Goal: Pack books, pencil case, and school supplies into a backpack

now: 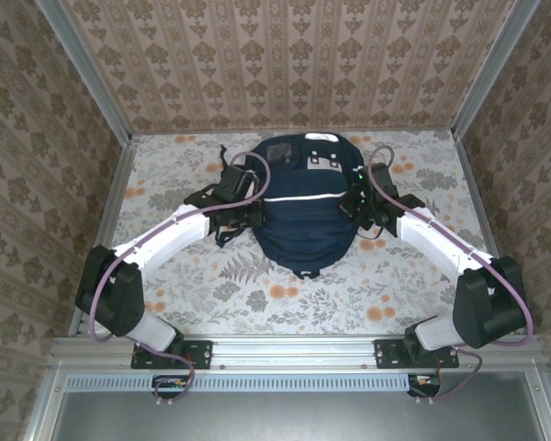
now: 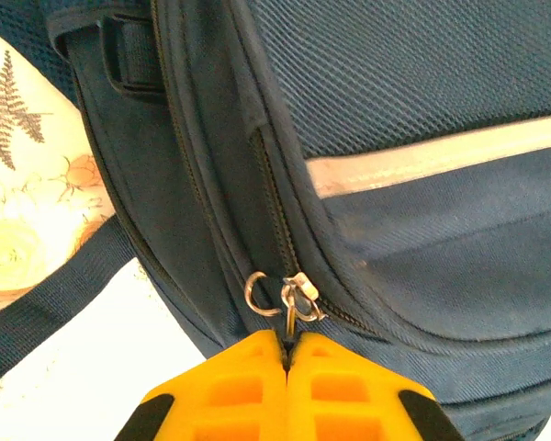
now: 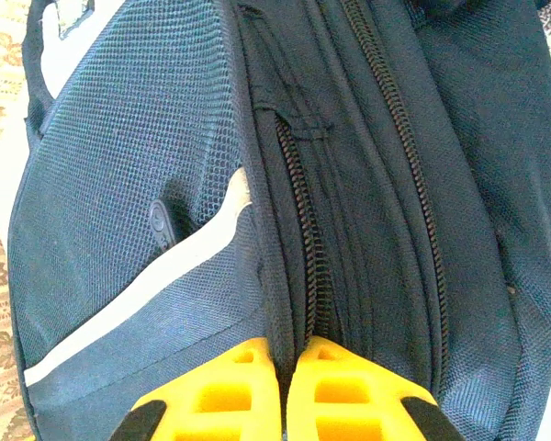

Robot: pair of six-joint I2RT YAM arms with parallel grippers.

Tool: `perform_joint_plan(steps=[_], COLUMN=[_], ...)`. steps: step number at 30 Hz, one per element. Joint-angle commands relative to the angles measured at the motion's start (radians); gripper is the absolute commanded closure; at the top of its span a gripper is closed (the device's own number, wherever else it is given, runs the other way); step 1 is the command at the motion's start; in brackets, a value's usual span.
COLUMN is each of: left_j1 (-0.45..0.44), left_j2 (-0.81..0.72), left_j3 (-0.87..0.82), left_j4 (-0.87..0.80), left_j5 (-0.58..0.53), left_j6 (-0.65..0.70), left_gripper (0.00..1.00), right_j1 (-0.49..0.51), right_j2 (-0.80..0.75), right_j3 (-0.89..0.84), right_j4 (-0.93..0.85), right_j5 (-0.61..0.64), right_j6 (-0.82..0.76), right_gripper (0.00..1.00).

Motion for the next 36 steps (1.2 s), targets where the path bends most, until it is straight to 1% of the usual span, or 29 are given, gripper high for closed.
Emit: perform_joint_plan(steps=[1,6,8,9,10,11,12,13,15,16,19,20,22,25,28,31,33,36], left_j1=[0.082,0.111,0.120,0.124,0.131,0.137,0.144,0.173,0.208,0.229,0.297,0.327,0.409,0.513,0.600,0.661,0.690,0.731], left_j2=[0.039,0.119,0.123,0.115,0.100,0.083,0.061,0.036,-0.017,-0.047,-0.122,-0.142,-0.176,-0.194,-0.184,-0.150,-0.114,-0.053], left_j3=[0.015,0.097,0.119,0.120,0.115,0.107,0.094,0.078,0.045,0.023,-0.032,-0.048,-0.078,-0.093,-0.095,-0.099,-0.095,-0.084], left_j4=[0.014,0.059,0.047,0.038,0.027,0.018,0.002,-0.015,-0.063,-0.089,-0.172,-0.193,-0.225,-0.264,-0.265,-0.251,-0.249,-0.252], left_j5=[0.038,0.089,0.093,0.090,0.083,0.072,0.060,0.044,-0.012,-0.049,-0.179,-0.208,-0.230,-0.269,-0.290,-0.289,-0.294,-0.294], left_j6=[0.054,0.063,0.064,0.065,0.065,0.064,0.061,0.060,0.051,0.047,0.035,0.032,0.044,0.081,0.138,0.202,0.241,0.299], left_gripper=[1.00,1.00,0.89,0.79,0.69,0.61,0.53,0.48,0.39,0.35,0.21,0.18,0.13,0.08,0.05,0.03,0.02,0.01], right_j1=[-0.018,-0.044,-0.057,-0.059,-0.059,-0.059,-0.059,-0.060,-0.059,-0.059,-0.060,-0.060,-0.059,-0.060,-0.059,-0.062,-0.061,-0.060], right_j2=[0.015,0.051,0.041,0.029,0.017,0.007,-0.004,-0.016,-0.038,-0.066,-0.107,-0.116,-0.136,-0.162,-0.177,-0.178,-0.174,-0.170], right_j3=[0.045,0.071,0.064,0.060,0.057,0.055,0.057,0.058,0.060,0.058,0.042,0.041,0.040,0.028,0.011,0.018,0.034,0.063], right_j4=[-0.016,-0.034,-0.037,-0.038,-0.040,-0.045,-0.053,-0.063,-0.081,-0.090,-0.111,-0.122,-0.142,-0.148,-0.142,-0.144,-0.148,-0.169], right_j5=[0.019,0.039,0.032,0.025,0.017,0.007,-0.008,-0.023,-0.045,-0.048,-0.033,-0.030,-0.028,-0.034,-0.044,-0.065,-0.097,-0.110], right_j6=[-0.097,-0.132,-0.138,-0.146,-0.156,-0.166,-0.182,-0.200,-0.243,-0.266,-0.318,-0.329,-0.349,-0.352,-0.341,-0.339,-0.357,-0.366], right_gripper=[1.00,1.00,1.00,0.99,0.95,0.88,0.76,0.63,0.42,0.34,0.21,0.19,0.15,0.13,0.11,0.08,0.07,0.06])
